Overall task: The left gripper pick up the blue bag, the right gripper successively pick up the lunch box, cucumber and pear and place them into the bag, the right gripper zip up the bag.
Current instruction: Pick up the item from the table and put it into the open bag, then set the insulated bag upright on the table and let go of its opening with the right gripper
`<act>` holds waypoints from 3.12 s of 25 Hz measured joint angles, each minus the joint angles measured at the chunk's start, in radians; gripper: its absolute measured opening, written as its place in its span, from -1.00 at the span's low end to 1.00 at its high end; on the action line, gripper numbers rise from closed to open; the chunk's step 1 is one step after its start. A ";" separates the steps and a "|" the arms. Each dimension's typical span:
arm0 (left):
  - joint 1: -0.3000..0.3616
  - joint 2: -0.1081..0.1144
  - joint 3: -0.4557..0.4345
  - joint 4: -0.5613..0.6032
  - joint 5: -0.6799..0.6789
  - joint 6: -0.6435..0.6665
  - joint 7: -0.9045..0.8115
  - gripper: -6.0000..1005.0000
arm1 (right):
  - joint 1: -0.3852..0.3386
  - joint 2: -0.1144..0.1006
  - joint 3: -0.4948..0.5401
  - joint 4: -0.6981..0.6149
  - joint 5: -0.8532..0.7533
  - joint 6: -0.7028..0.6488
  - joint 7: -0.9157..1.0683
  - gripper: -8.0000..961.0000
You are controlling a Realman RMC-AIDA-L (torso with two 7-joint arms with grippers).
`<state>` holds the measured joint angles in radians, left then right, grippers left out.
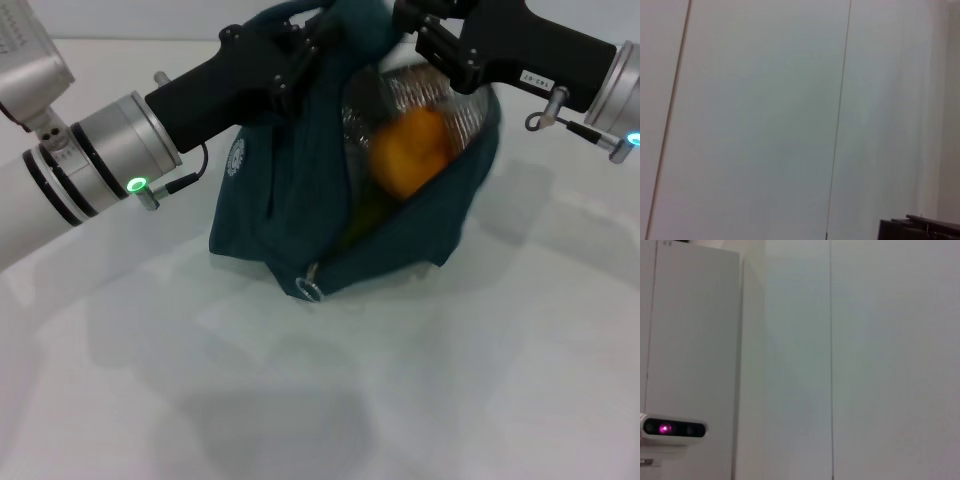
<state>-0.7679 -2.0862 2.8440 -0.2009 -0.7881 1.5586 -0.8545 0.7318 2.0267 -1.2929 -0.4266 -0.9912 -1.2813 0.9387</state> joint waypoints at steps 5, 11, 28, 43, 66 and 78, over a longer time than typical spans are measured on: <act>0.002 0.000 0.000 0.000 -0.002 0.000 0.000 -0.89 | -0.030 -0.001 0.003 -0.006 0.029 -0.035 0.000 -0.62; 0.005 0.001 0.000 -0.005 -0.007 -0.001 0.000 -0.89 | -0.200 -0.018 0.002 -0.118 0.025 -0.214 0.009 -0.17; -0.009 0.001 -0.002 -0.002 -0.009 -0.008 0.000 -0.89 | -0.285 -0.029 -0.003 -0.097 -0.363 -0.058 0.167 -0.05; -0.005 -0.002 -0.002 0.002 -0.010 -0.004 0.000 -0.89 | -0.187 -0.001 -0.113 -0.051 -0.379 0.065 0.217 -0.17; 0.152 -0.004 -0.001 0.215 0.000 0.059 0.470 -0.89 | -0.330 -0.041 0.051 -0.157 0.006 -0.199 0.080 -0.84; 0.218 -0.008 -0.009 0.311 -0.009 0.034 0.682 -0.89 | -0.257 -0.040 0.048 -0.141 -0.135 -0.169 0.135 -0.84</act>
<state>-0.5497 -2.0942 2.8354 0.1105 -0.7969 1.5925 -0.1729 0.4752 1.9866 -1.2450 -0.5679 -1.1257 -1.4500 1.0742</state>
